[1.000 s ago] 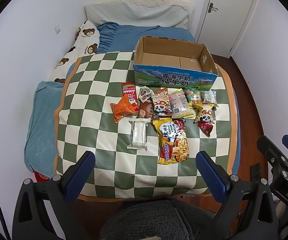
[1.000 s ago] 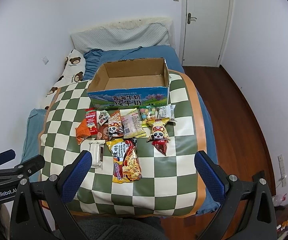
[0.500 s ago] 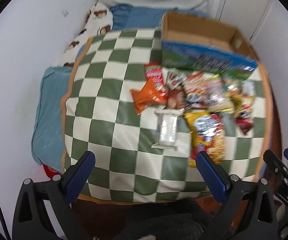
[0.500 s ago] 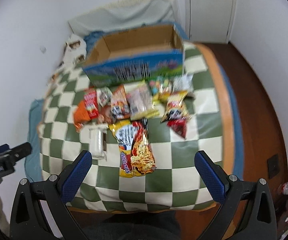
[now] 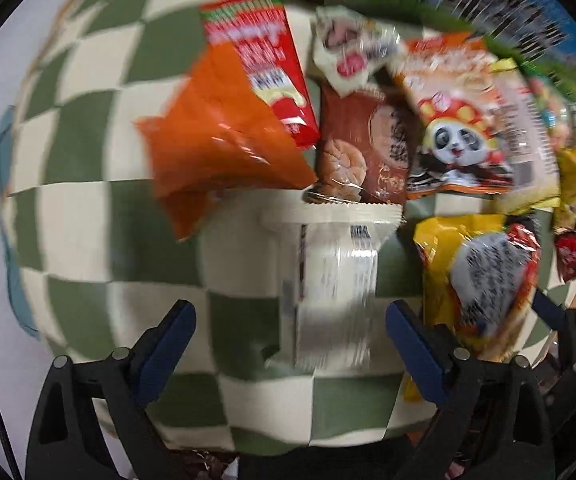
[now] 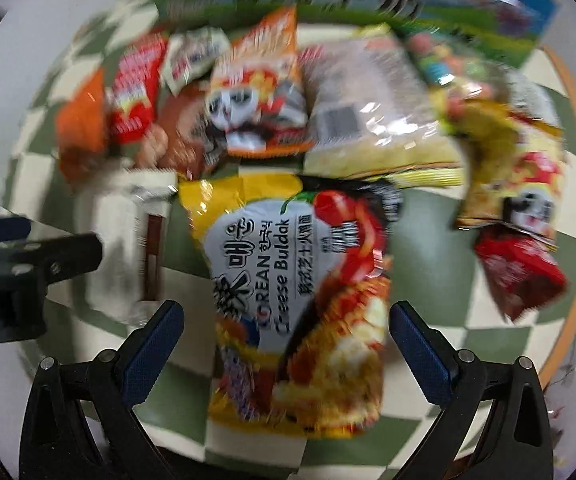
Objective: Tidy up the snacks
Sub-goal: 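Grasp the white bread pack with the left tool while the right tool grasps the yellow noodle pack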
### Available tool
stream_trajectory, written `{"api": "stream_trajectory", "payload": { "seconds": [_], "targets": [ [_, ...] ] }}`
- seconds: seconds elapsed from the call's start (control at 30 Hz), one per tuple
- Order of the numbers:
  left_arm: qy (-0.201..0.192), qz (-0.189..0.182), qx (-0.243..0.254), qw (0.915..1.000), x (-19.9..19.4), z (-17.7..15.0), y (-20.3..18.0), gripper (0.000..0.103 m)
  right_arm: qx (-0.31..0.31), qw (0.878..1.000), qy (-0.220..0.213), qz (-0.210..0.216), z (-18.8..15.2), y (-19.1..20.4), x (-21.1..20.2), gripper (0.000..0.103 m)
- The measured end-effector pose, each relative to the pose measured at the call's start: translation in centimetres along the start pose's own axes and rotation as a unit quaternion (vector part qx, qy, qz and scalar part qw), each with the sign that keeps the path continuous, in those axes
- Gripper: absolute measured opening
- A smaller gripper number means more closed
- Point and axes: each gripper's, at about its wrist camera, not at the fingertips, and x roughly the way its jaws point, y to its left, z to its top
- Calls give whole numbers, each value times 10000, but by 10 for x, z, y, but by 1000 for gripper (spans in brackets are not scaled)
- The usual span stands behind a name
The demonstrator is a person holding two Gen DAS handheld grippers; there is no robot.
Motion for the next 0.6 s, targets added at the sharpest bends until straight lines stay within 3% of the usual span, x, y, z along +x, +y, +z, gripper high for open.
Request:
{"api": "stream_trajectory", "payload": {
  "seconds": [0.03, 0.1, 0.17, 0.27, 0.33, 0.4, 0.6],
  "targets": [
    [80, -86, 39, 9999, 9, 2, -2, 86, 31, 9999, 139, -73, 0, 0, 10, 100],
    [199, -131, 73, 9997, 19, 3, -5, 58, 173, 9991, 327, -213, -2, -3, 21, 89],
    [178, -278, 77, 9994, 22, -3, -7, 49, 500, 9979, 399, -63, -6, -12, 22, 86],
    [98, -200, 150, 9996, 23, -17, -7, 49, 998, 9921, 706, 262, -11, -23, 27, 86],
    [179, -232, 73, 9995, 34, -23, -5, 55, 1091, 9904, 759, 374, -13, -25, 32, 87],
    [321, -331, -49, 9989, 47, -24, -2, 57, 1091, 9905, 766, 349, -12, -27, 33, 90],
    [128, -400, -8, 9991, 61, -33, -1, 55, 1087, 9914, 728, 92, -11, -26, 36, 90]
  ]
}}
